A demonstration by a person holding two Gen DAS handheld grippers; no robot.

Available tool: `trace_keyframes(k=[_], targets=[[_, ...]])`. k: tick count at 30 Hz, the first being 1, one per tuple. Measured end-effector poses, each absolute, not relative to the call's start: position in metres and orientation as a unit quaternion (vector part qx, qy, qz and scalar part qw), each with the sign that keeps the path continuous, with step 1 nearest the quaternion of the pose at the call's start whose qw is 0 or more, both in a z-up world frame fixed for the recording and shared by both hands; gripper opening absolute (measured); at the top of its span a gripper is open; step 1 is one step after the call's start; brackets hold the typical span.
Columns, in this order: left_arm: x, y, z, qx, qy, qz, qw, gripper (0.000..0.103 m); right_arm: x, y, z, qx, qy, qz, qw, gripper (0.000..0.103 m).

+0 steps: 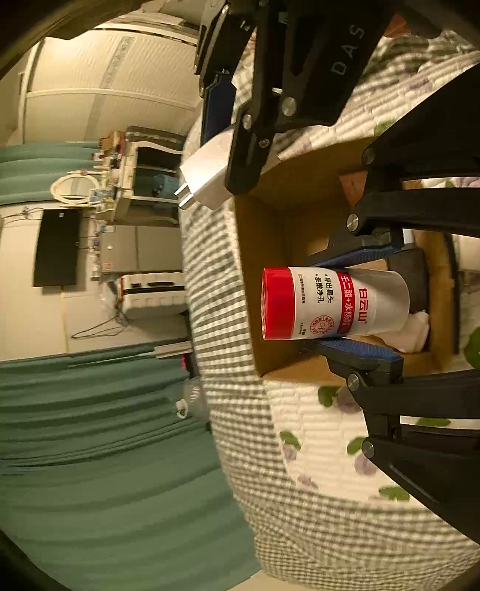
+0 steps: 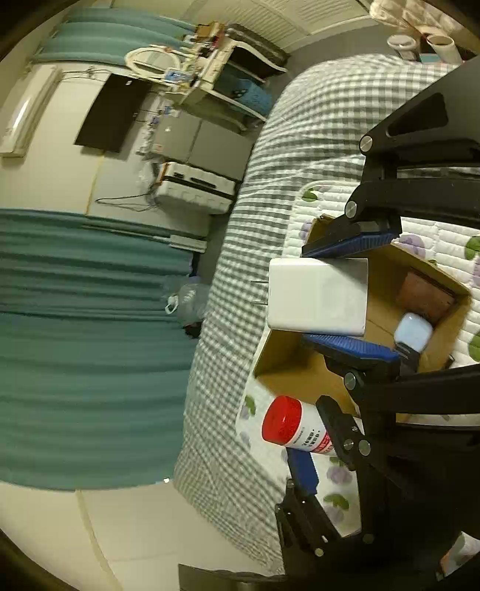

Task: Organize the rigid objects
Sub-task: 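Place the pill bottle and white block into the box, opening both tools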

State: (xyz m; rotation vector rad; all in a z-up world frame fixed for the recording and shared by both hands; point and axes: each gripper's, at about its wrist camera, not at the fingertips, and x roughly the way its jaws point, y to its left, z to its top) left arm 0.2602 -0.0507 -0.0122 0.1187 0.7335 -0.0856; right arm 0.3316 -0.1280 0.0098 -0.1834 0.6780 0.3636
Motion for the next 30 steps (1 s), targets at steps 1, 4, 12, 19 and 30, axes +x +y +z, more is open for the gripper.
trace_keyframes(k=[1, 4, 12, 19, 30], targets=[[0.266, -0.051, -0.021, 0.059, 0.365, -0.042, 0.928, 0.036, 0.339, -0.130, 0.002, -0.086, 0.335, 0.174, 0.922, 0.040], [0.281, -0.054, -0.044, 0.063, 0.381, -0.045, 0.921, 0.036, 0.357, -0.135, -0.025, -0.075, 0.354, 0.172, 0.916, 0.040], [0.298, -0.061, -0.079, 0.055, 0.411, -0.045, 0.909, 0.037, 0.380, -0.142, -0.067, -0.070, 0.376, 0.162, 0.910, 0.040], [0.289, -0.063, -0.061, 0.054, 0.400, -0.041, 0.914, 0.057, 0.386, -0.144, -0.059, -0.060, 0.386, 0.147, 0.909, 0.050], [0.208, -0.033, 0.046, 0.065, 0.336, -0.016, 0.940, 0.082, 0.314, -0.162, 0.057, -0.056, 0.343, 0.111, 0.931, 0.084]])
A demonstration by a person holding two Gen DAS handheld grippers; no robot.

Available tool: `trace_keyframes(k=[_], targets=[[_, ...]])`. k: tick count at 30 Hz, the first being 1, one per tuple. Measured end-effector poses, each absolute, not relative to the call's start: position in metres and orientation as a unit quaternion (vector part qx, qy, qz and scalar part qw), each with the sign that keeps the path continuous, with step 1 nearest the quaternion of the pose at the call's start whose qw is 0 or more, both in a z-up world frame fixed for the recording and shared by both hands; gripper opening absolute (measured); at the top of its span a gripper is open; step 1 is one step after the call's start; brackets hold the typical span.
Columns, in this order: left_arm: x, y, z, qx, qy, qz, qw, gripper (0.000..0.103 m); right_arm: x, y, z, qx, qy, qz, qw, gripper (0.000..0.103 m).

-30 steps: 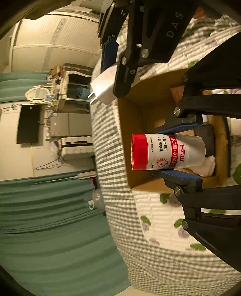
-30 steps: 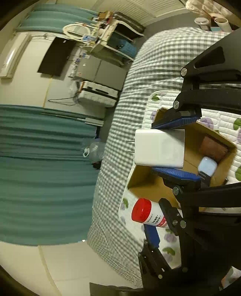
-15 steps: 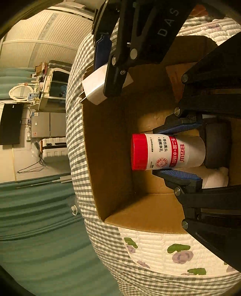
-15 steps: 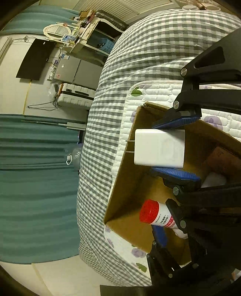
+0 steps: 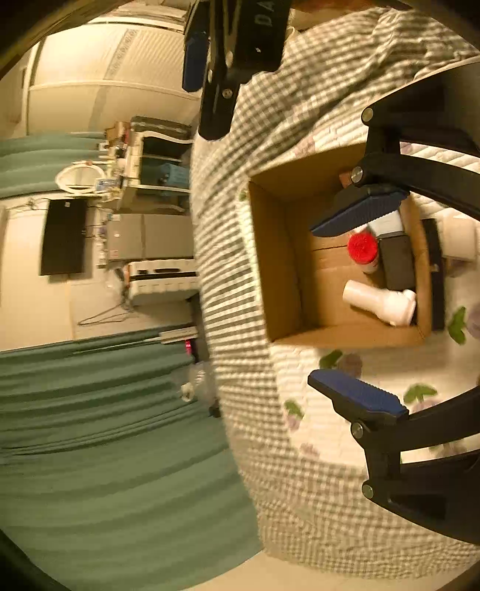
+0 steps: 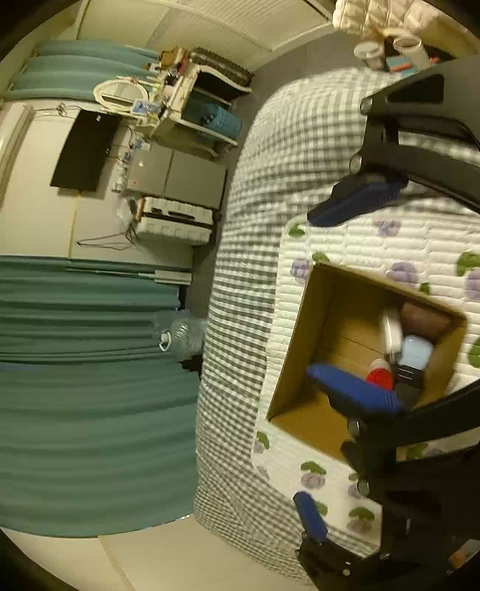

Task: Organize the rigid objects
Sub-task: 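Place the pill bottle and white block into the box, opening both tools, then grasp the white charger with the right tool and lift it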

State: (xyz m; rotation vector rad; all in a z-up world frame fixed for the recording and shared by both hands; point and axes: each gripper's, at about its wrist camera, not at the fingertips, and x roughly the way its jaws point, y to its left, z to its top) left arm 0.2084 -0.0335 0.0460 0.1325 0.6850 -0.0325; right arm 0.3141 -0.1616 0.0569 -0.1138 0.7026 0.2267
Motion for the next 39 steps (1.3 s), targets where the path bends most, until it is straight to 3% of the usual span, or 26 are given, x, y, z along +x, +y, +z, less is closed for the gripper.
trace_keyframes(k=[7, 16, 30, 39], targets=[[0.139, -0.007, 0.102, 0.048, 0.292, -0.009, 0.955, 0.088, 0.233, -0.150, 0.124, -0.070, 0.312, 0.106, 0.941, 0.099], [0.090, 0.029, 0.099, 0.013, 0.273, 0.011, 0.962, 0.090, 0.154, -0.128, 0.117, -0.036, 0.294, 0.105, 0.949, 0.103], [0.125, 0.060, -0.066, -0.019, 0.383, 0.024, 0.923, 0.090, 0.188, -0.072, -0.102, -0.070, 0.410, 0.129, 0.900, 0.103], [0.134, 0.065, -0.112, 0.018, 0.421, 0.050, 0.905, 0.090, 0.229, -0.057, -0.183, -0.033, 0.496, 0.165, 0.852, 0.102]])
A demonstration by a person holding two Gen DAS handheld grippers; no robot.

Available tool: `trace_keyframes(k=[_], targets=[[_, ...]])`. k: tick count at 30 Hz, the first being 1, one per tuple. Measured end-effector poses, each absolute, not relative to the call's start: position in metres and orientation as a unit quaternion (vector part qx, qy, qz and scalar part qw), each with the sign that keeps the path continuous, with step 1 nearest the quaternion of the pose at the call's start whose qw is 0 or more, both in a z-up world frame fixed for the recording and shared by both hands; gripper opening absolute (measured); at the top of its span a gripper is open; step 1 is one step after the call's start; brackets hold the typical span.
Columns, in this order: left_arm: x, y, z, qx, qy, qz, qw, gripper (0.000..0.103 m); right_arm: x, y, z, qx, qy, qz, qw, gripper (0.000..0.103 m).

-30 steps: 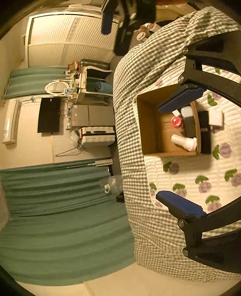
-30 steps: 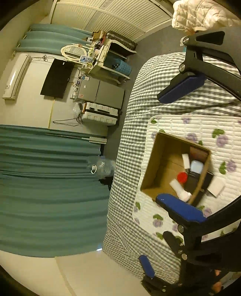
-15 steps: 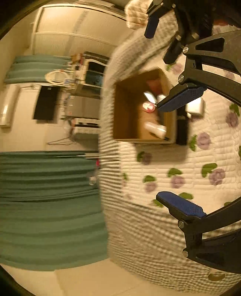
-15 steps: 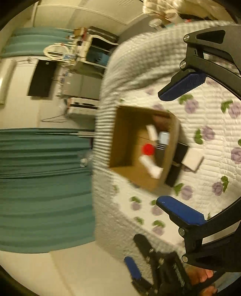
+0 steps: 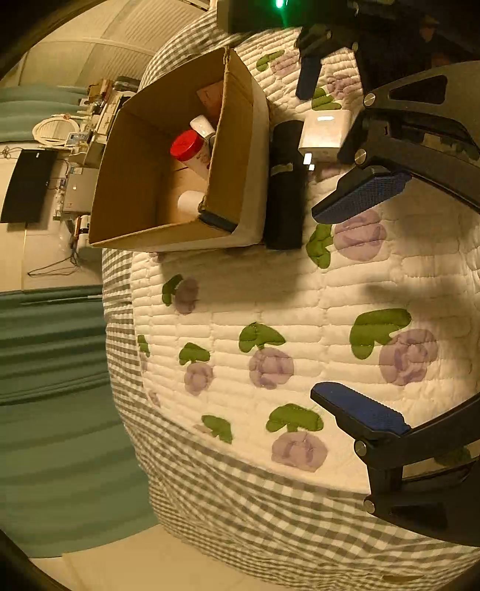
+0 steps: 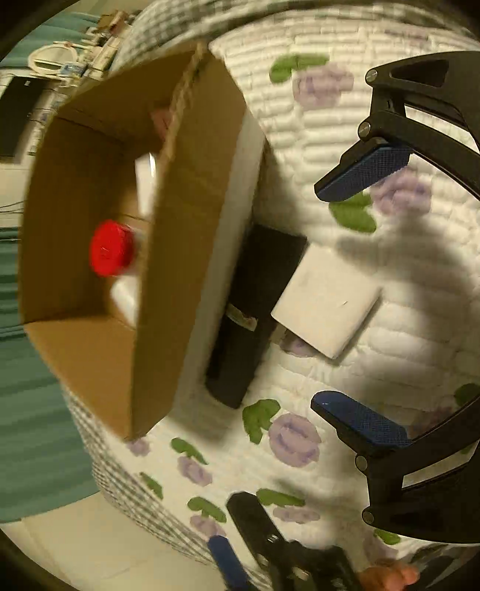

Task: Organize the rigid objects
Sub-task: 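Grasp the white charger with the right tool and lift it, then grasp the black TV remote with the right tool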

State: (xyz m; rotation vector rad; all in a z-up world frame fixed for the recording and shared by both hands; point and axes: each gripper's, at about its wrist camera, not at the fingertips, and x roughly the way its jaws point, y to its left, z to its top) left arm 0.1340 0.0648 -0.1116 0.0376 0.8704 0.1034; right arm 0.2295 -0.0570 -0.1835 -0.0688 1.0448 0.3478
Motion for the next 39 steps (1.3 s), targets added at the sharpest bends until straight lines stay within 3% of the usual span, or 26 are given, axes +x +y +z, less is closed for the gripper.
trace_keyframes(k=[1, 4, 5, 16, 24, 28, 34, 39], targets=[[0.133, 0.064, -0.110, 0.020, 0.420, 0.049, 0.906, 0.090, 0.231, -0.054, -0.186, -0.035, 0.501, 0.168, 0.848, 0.099], [0.128, 0.057, -0.107, 0.034, 0.417, 0.045, 0.907, 0.090, 0.236, -0.052, -0.197, -0.039, 0.513, 0.163, 0.842, 0.071], [0.127, 0.055, -0.106, 0.039, 0.416, 0.043, 0.908, 0.090, 0.237, -0.055, -0.199, -0.034, 0.514, 0.161, 0.842, 0.067], [0.135, 0.008, -0.119, 0.051, 0.449, 0.018, 0.892, 0.090, 0.215, -0.135, -0.165, -0.017, 0.469, 0.072, 0.880, 0.067], [0.143, 0.001, -0.128, 0.032, 0.466, 0.027, 0.884, 0.090, 0.220, -0.188, -0.183, 0.013, 0.483, 0.023, 0.875, 0.067], [0.138, 0.013, -0.127, 0.025, 0.463, 0.039, 0.885, 0.090, 0.218, -0.173, -0.181, -0.030, 0.468, 0.006, 0.883, 0.075], [0.134, 0.041, -0.121, 0.006, 0.448, 0.066, 0.892, 0.090, 0.201, -0.128, -0.149, -0.050, 0.426, 0.119, 0.895, 0.075], [0.132, 0.061, -0.121, -0.010, 0.442, 0.083, 0.893, 0.090, 0.209, -0.063, -0.165, -0.127, 0.429, 0.194, 0.873, 0.074]])
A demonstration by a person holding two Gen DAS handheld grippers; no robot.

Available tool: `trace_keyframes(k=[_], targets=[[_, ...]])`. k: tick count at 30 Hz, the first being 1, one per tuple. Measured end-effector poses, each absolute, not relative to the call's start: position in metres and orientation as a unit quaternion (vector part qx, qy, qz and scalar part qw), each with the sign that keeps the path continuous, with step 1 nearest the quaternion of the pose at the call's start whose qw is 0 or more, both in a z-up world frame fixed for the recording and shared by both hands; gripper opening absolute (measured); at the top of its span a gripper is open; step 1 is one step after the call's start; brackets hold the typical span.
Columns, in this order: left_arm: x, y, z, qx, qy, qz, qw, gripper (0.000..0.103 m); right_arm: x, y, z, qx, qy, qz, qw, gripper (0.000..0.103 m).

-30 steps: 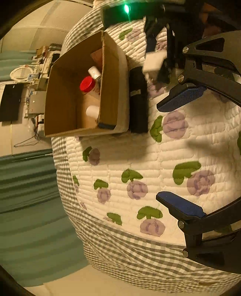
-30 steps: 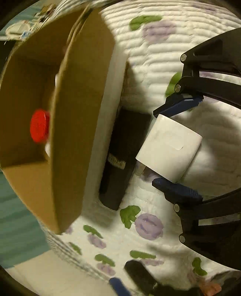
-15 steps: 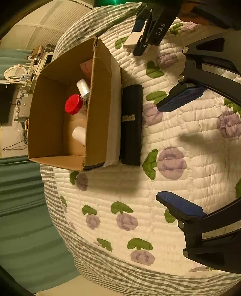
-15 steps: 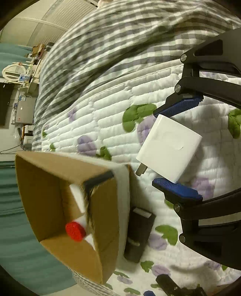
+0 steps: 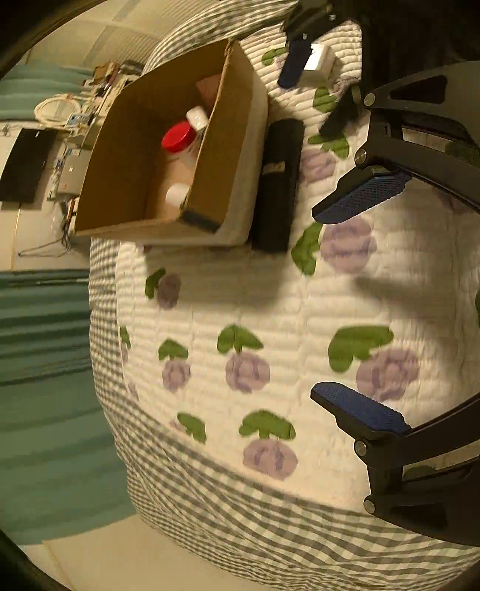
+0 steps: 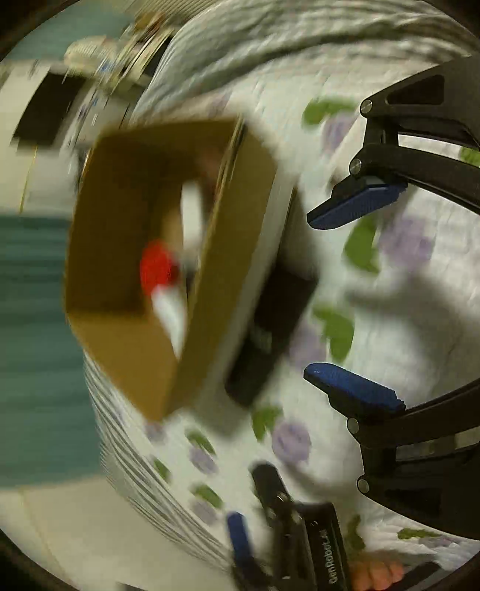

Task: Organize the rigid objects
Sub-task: 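Grasp the black TV remote with the right tool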

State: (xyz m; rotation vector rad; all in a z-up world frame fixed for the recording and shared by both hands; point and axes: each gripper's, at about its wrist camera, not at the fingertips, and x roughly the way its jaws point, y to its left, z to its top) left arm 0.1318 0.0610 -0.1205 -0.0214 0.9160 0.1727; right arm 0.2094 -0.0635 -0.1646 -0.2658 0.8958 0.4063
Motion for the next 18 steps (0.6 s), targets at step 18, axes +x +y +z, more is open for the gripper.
trace_keyframes(k=[18], targets=[[0.132, 0.058, -0.120, -0.021, 0.445, 0.062, 0.893, 0.090, 0.200, -0.091, -0.154, -0.119, 0.427, 0.140, 0.885, 0.069]])
